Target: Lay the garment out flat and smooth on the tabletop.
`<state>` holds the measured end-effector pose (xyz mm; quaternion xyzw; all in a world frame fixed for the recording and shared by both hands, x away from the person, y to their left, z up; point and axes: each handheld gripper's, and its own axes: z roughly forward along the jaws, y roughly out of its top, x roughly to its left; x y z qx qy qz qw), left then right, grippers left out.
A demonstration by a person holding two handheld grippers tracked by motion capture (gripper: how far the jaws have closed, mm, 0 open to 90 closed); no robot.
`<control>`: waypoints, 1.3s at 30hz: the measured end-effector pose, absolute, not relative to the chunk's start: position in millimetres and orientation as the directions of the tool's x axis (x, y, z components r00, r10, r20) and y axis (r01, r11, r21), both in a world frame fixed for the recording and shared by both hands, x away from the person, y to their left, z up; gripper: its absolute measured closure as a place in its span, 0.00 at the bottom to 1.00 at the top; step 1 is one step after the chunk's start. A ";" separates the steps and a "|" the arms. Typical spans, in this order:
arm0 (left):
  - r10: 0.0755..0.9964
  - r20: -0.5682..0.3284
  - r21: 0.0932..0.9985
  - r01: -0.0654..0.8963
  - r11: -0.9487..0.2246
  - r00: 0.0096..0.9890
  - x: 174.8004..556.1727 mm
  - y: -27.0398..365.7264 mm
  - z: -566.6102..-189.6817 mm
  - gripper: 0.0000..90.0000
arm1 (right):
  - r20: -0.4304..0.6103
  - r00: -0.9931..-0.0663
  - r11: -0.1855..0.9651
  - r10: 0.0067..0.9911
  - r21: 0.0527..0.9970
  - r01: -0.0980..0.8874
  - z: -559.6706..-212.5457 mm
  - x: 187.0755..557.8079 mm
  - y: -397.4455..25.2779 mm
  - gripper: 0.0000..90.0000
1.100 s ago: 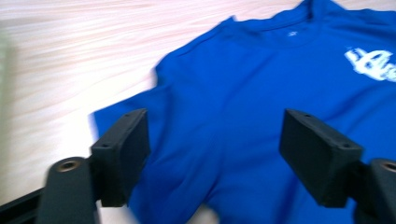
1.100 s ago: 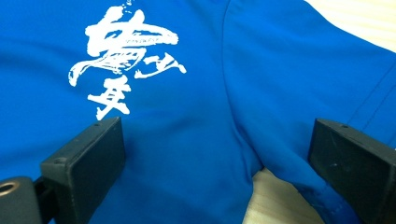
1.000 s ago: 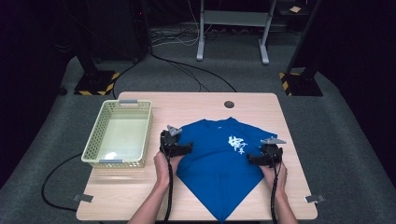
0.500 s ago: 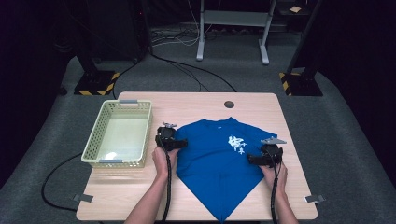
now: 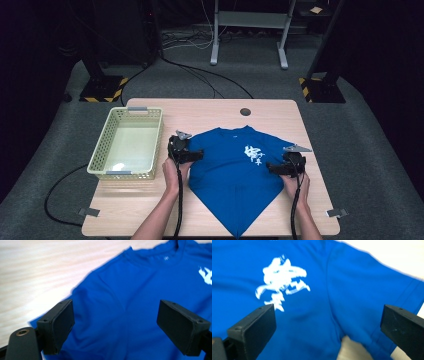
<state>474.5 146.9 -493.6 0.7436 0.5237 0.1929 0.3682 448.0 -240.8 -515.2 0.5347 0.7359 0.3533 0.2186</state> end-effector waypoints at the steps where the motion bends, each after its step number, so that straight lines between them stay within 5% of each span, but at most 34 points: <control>1: 0.920 -0.103 0.742 0.645 -0.183 0.379 475.9 145.5 -497.8 0.15 | 0.057 -0.336 0.179 0.940 0.755 0.630 -512.3 448.8 -239.5 0.00; 15: 0.934 -0.083 0.713 0.675 -0.188 0.348 487.1 150.1 -522.8 0.14 | 0.024 -0.331 0.235 0.943 0.656 0.718 -518.7 493.5 -220.8 0.00; 39: 0.939 -0.012 0.698 0.675 -0.239 0.344 531.1 161.0 -522.5 0.14 | 0.003 -0.299 0.230 0.954 0.633 0.739 -519.3 526.2 -213.2 0.00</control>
